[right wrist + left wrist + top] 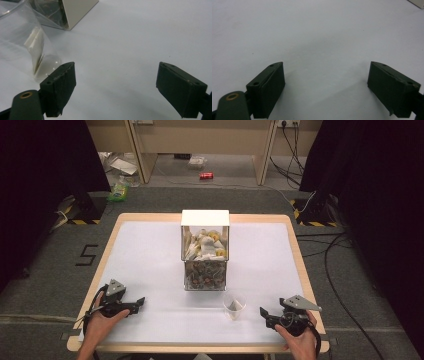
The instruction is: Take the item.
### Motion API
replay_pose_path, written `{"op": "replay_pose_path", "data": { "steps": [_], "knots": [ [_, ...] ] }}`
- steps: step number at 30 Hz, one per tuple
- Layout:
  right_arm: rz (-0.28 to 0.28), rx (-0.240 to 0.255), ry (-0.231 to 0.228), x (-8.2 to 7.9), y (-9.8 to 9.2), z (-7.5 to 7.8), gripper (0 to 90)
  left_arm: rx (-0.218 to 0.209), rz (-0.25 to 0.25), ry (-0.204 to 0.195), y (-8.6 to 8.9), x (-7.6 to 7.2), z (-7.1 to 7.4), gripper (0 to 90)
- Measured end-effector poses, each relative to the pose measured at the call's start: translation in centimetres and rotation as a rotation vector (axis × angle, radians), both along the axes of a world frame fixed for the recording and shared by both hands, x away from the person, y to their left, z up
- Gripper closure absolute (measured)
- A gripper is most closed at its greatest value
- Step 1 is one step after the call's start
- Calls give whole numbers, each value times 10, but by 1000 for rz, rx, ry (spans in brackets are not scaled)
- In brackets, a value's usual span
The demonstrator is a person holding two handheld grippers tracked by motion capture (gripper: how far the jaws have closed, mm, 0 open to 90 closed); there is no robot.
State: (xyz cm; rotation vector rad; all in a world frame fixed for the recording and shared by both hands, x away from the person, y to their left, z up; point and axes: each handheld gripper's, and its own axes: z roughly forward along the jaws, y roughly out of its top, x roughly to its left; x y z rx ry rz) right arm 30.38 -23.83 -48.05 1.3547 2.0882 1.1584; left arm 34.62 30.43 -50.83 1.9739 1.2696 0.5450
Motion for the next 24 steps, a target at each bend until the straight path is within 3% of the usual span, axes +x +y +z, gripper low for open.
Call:
{"op": "replay_pose_path", "data": {
  "steps": [24],
  "knots": [
    [11,-12,18,-21,0,-8,163,1,0,1,0,0,0,134]
  ]
}}
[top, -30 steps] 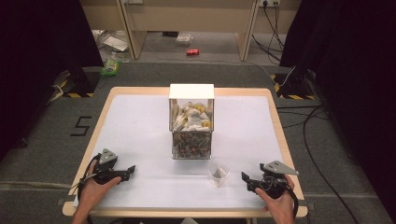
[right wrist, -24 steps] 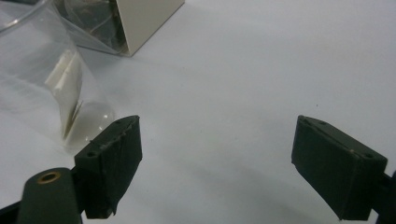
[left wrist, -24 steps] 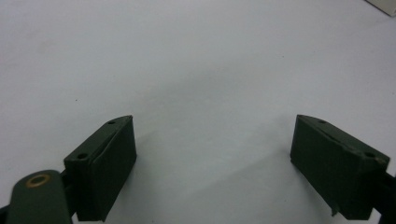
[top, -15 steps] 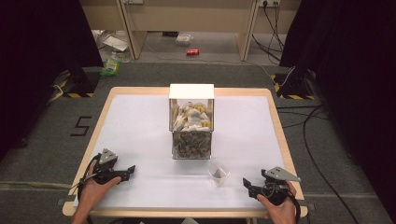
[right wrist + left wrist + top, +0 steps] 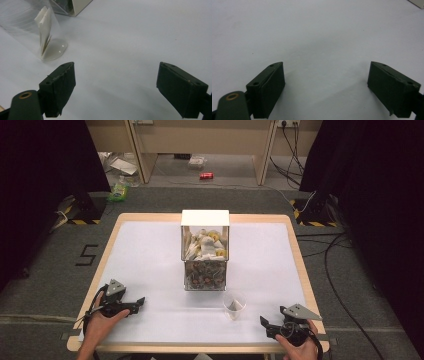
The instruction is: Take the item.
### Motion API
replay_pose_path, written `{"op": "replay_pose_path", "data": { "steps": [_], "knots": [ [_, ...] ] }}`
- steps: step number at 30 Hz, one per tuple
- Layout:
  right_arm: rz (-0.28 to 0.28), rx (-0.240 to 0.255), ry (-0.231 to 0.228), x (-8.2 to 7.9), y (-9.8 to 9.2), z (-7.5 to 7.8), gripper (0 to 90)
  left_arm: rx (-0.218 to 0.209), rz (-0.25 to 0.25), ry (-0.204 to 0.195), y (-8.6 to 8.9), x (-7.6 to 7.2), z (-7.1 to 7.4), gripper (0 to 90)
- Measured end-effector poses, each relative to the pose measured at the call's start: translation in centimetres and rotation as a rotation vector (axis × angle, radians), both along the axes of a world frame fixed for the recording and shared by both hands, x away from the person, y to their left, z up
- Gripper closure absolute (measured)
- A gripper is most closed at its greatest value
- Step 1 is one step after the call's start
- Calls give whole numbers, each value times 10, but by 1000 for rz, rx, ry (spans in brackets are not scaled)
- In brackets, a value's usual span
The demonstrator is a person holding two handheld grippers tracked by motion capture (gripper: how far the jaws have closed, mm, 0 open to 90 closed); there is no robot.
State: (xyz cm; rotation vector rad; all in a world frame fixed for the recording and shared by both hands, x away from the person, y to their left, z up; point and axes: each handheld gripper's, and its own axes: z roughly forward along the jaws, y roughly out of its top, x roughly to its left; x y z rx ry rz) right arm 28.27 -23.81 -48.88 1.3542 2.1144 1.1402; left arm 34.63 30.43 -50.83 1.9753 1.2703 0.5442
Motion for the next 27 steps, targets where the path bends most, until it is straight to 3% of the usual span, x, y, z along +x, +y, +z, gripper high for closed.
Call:
{"op": "replay_pose_path", "data": {
  "steps": [27],
  "knots": [
    [6,-26,4,-21,4,0,163,-1,0,-1,0,0,0,134]
  ]
}}
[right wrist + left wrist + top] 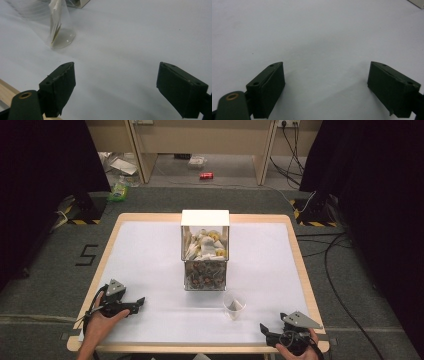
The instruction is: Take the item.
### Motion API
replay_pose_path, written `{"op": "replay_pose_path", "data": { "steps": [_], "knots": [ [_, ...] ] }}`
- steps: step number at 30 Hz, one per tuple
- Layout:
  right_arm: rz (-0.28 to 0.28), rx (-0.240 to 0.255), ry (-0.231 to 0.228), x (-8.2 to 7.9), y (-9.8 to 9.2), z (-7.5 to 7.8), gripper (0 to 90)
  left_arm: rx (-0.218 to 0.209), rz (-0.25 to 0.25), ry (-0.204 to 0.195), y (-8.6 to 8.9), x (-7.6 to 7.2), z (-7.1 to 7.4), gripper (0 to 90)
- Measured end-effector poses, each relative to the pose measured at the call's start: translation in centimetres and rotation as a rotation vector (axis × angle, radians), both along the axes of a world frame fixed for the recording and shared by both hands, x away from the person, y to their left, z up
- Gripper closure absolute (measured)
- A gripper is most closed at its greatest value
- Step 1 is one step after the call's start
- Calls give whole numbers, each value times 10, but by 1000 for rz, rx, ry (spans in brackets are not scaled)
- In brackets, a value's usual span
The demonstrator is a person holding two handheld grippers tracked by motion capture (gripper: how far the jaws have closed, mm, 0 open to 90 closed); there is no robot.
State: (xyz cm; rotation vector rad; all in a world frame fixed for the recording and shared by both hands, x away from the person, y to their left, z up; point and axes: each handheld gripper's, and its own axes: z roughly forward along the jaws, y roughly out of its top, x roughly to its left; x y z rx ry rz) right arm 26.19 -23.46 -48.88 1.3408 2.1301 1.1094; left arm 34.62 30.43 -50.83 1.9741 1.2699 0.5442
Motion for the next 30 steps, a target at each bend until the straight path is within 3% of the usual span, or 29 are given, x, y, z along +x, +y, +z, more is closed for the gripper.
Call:
{"op": "replay_pose_path", "data": {
  "steps": [30],
  "knots": [
    [1,-43,-6,-21,1,0,167,-3,1,0,0,0,0,135]
  ]
}}
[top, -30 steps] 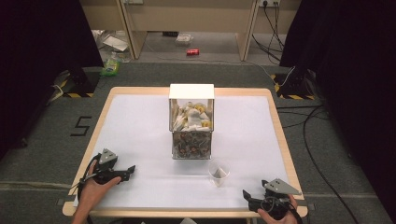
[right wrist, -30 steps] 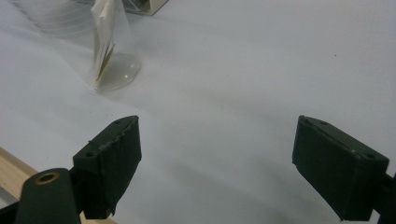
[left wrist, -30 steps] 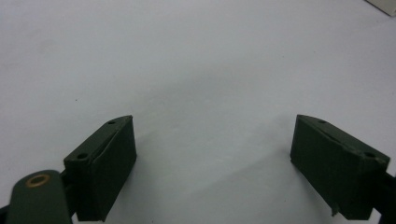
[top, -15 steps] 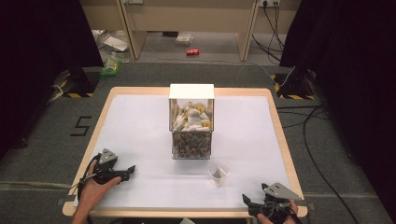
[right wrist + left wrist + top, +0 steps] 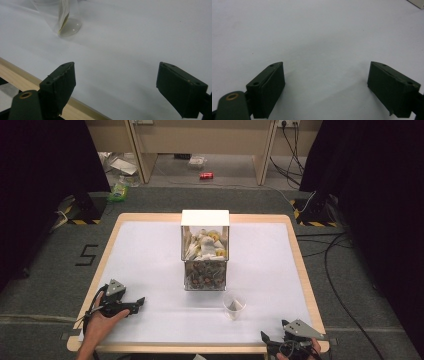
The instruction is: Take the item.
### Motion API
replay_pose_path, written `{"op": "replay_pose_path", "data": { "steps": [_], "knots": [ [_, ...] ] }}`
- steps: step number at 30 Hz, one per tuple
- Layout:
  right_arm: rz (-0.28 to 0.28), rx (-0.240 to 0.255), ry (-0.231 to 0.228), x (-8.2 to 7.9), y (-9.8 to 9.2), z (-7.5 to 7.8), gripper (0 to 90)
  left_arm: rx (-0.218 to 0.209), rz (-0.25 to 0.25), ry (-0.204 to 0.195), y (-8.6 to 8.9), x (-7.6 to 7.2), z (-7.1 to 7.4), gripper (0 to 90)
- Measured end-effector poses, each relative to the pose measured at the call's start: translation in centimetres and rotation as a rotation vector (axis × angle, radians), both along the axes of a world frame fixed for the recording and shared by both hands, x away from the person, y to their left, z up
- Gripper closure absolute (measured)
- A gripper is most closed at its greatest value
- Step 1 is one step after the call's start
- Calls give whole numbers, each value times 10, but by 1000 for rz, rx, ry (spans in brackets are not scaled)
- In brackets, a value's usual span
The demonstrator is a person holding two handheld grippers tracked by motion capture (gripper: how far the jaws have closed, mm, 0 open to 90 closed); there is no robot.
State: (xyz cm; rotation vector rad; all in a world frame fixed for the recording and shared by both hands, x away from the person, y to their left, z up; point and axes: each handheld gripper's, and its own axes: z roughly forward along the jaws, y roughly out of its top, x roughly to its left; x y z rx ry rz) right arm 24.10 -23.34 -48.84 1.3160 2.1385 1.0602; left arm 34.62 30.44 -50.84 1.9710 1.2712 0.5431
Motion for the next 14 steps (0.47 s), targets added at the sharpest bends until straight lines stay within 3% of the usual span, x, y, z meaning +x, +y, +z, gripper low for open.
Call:
{"op": "replay_pose_path", "data": {
  "steps": [14],
  "knots": [
    [12,-9,22,1,-3,-3,167,-1,0,-1,0,0,0,134]
  ]
}}
